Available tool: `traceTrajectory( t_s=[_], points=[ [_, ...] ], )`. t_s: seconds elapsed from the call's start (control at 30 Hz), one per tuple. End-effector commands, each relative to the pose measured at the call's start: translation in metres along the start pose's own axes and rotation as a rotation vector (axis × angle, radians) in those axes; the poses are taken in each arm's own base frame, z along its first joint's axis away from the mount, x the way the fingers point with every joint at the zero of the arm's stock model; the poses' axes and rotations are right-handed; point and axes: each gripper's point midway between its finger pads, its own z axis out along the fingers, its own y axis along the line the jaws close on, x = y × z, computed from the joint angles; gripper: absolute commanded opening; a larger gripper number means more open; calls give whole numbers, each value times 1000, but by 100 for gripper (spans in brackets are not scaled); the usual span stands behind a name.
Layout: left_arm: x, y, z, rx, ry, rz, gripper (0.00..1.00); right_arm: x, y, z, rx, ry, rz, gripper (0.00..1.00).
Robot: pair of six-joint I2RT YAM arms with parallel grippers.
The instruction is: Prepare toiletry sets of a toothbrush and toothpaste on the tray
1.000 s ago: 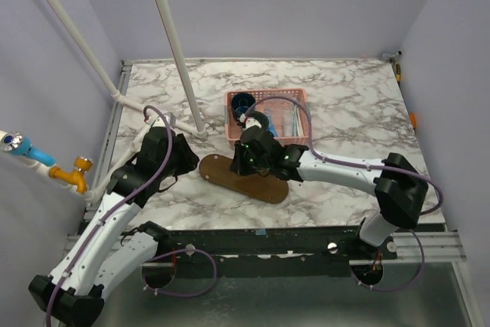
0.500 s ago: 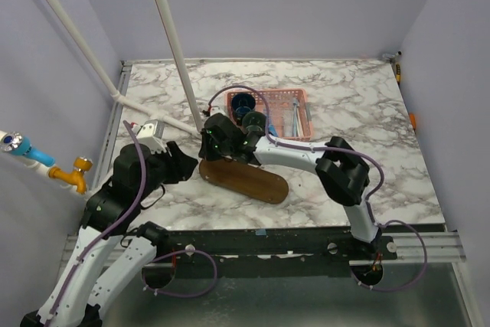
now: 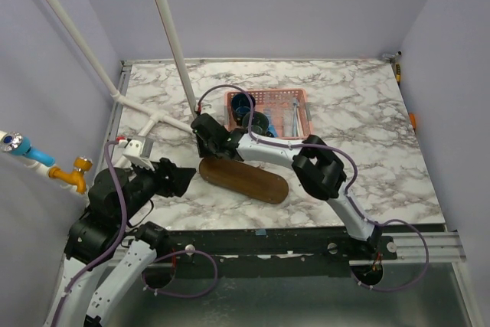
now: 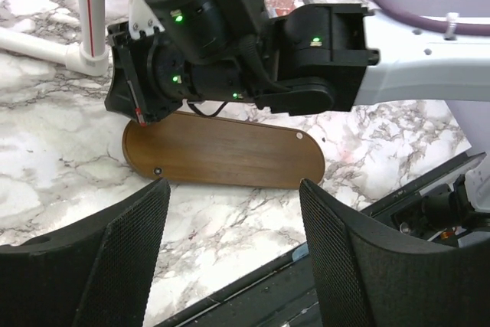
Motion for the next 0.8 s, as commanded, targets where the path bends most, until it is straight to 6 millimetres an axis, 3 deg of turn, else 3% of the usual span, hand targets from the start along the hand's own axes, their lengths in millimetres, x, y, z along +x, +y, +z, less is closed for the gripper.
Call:
traceTrajectory(
  t_s=[0.0,0.4,0.77],
  points=[
    [1,-7,-2,67,-38,60,72,16,-22,11,105,25,-53,1],
    [6,0,5,51,-50,67,76,47,-12,3,54,102,-155,0],
    [7,6,9,16,-48,44,77,79,3,-26,-78,168,-239,1]
  ],
)
